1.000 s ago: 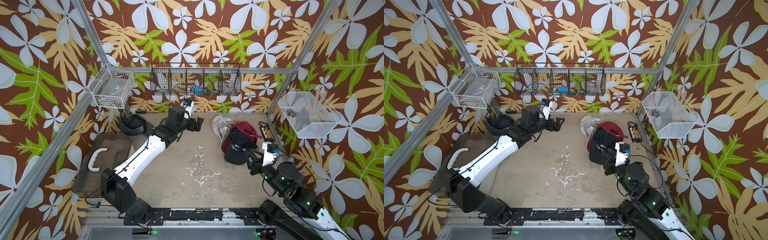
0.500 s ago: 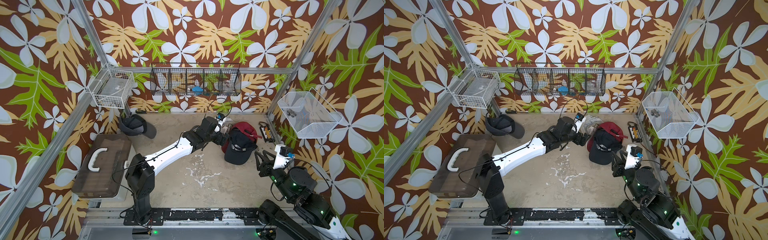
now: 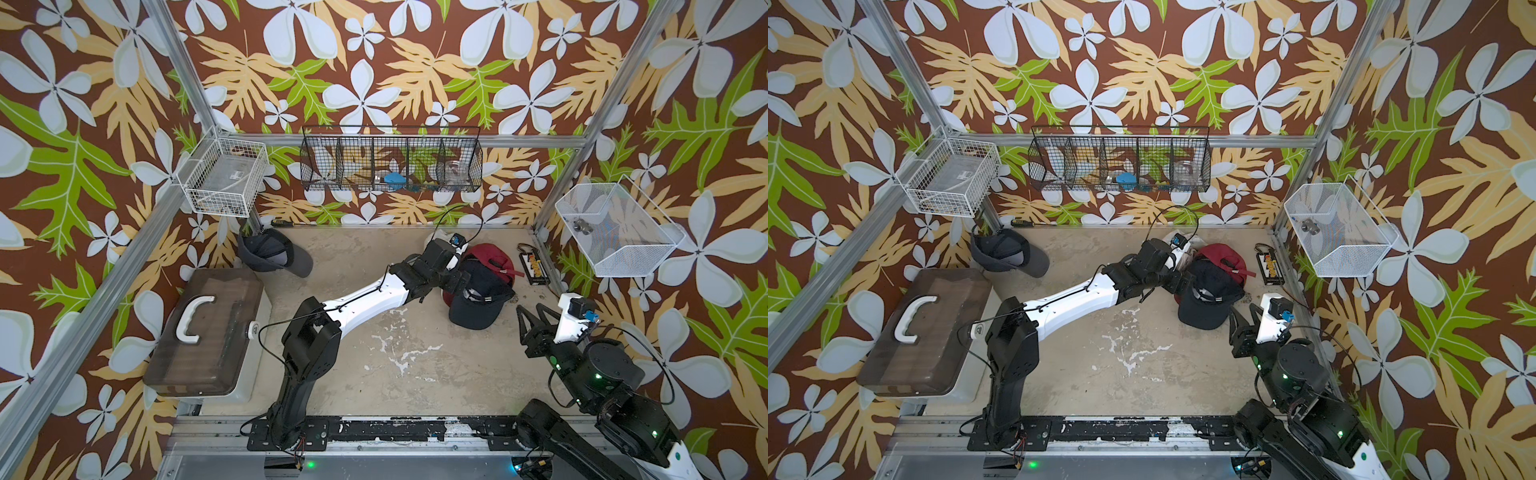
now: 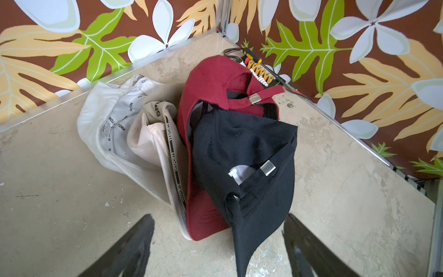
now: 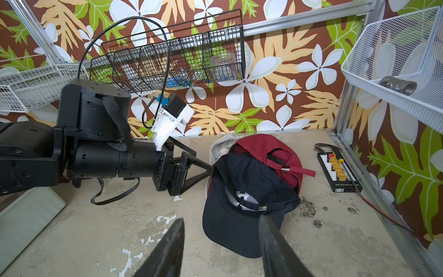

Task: Open the adjustable buckle of the baseball cap
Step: Pick up the baseball cap.

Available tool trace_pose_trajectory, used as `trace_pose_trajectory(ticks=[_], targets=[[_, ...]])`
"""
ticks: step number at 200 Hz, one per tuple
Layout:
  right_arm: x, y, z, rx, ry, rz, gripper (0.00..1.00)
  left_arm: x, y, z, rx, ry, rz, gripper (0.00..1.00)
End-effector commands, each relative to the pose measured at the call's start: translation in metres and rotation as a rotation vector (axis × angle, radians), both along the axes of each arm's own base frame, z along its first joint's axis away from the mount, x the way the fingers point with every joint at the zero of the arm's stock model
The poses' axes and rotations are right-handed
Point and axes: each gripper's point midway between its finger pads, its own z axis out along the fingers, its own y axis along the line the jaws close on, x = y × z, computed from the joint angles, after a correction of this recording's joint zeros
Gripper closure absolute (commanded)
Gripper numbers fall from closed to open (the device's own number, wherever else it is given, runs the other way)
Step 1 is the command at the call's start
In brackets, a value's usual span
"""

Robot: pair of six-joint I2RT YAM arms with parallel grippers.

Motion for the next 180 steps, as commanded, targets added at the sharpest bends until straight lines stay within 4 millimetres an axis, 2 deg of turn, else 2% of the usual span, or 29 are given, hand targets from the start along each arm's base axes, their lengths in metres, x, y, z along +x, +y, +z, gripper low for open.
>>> trace_pose_trajectory(ticks=[1,90,122,146,180], targets=[[0.001,-0.001,0.002,0.004,-0.016,-0.010,0.47,-0.001,-0.005,-0.005,0.008,0.007,-0.006,0.15],[0.001,-0.001,-0.005,0.012,-0.021,-0.012,0.46,0.010,-0.025,-0.027,0.004,0.043,0.001,0.24],[0.001,-0.001,-0.008,0.015,-0.021,-0.012,0.46,0.015,-0.029,-0.031,-0.002,0.048,0.012,0.31],[0.001,-0.002,-0.009,0.020,-0.025,-0.014,0.45,0.018,-0.032,-0.035,-0.002,0.051,0.020,0.43],[-0.002,-0.006,-0.009,0.031,-0.036,-0.023,0.44,0.021,-0.030,-0.037,0.003,0.045,0.040,0.74]])
